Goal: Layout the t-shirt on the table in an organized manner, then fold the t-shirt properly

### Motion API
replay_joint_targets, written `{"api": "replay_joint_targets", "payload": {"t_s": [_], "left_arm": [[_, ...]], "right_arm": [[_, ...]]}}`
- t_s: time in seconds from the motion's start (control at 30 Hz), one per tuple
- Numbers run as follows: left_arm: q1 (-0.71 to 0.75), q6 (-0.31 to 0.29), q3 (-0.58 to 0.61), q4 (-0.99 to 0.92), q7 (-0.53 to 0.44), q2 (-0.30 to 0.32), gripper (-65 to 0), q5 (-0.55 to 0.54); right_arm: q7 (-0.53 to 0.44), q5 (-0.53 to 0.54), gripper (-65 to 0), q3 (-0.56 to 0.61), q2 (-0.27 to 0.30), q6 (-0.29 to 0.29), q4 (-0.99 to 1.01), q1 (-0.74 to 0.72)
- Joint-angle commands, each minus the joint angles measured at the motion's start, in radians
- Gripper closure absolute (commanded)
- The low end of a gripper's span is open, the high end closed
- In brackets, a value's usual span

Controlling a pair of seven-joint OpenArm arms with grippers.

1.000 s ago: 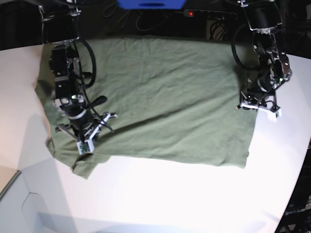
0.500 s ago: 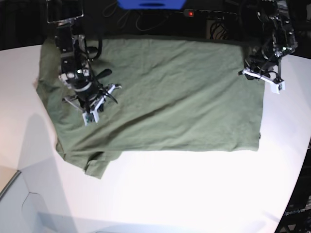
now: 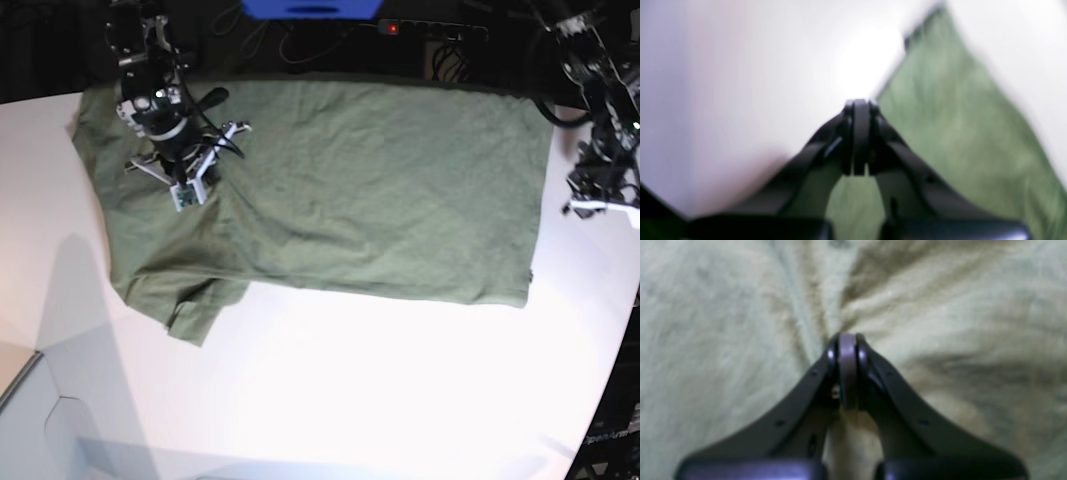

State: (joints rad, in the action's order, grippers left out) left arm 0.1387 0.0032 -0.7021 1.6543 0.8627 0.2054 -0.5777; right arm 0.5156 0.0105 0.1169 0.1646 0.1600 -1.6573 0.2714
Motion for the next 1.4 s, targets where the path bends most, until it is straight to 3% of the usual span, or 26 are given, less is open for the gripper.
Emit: {"api": "replay_joint_targets", "payload": {"t_s": [0.0,0.1,0.23,0.37,0.47,0.67,0.77,1.0,1.37], "left_arm": [[-0.029,-0.009,-0.008,0.001,-0.007,0.01,-0.6,-0.014],[-0.101,-0.009,-0.009,-0.047,-0.007,0.018,-6.2,-0.012],[-0.17,-0.009,0.0,-0.102,-0.007,0.018,-22.3,-0.005],[-0.259,-0.009,0.002,-0.233,-0.013,0.019,-42.6,-0.005],[-0.334,-0.009,0.002,-0.34,-0.015,0.019,-51.8,-0.005],[-0.483,-0.009,0.005,-0.513,-0.017,0.012,-52.1,-0.005],[-0.523,-0.009,0.088,-0.576,-0.035,0.016,-52.1,-0.005],[-0.479,-0.001,0.332,-0.592,-0.32,0.019,-52.1,-0.003],[-0.509,-0.007,0.362,-0.721,-0.345,0.019,-52.1,-0.003]], "right_arm": [[-0.013,0.003,0.0,-0.004,0.005,-0.003,-0.013,-0.001],[-0.013,0.003,0.0,-0.004,0.005,-0.003,-0.011,-0.001],[-0.01,0.003,0.0,-0.004,0.005,-0.003,-0.011,-0.001],[-0.01,0.003,0.0,-0.004,0.005,-0.003,-0.011,0.007],[-0.01,0.003,0.0,-0.004,0.005,-0.003,-0.011,0.01],[-0.01,0.003,0.0,-0.004,0.003,-0.003,-0.007,0.01],[-0.01,0.003,0.0,-0.004,0.003,-0.003,-0.008,0.01],[-0.01,0.003,0.0,-0.004,0.003,-0.003,-0.014,0.01],[-0.01,0.001,0.0,-0.004,0.005,-0.003,-0.013,0.006]]}}
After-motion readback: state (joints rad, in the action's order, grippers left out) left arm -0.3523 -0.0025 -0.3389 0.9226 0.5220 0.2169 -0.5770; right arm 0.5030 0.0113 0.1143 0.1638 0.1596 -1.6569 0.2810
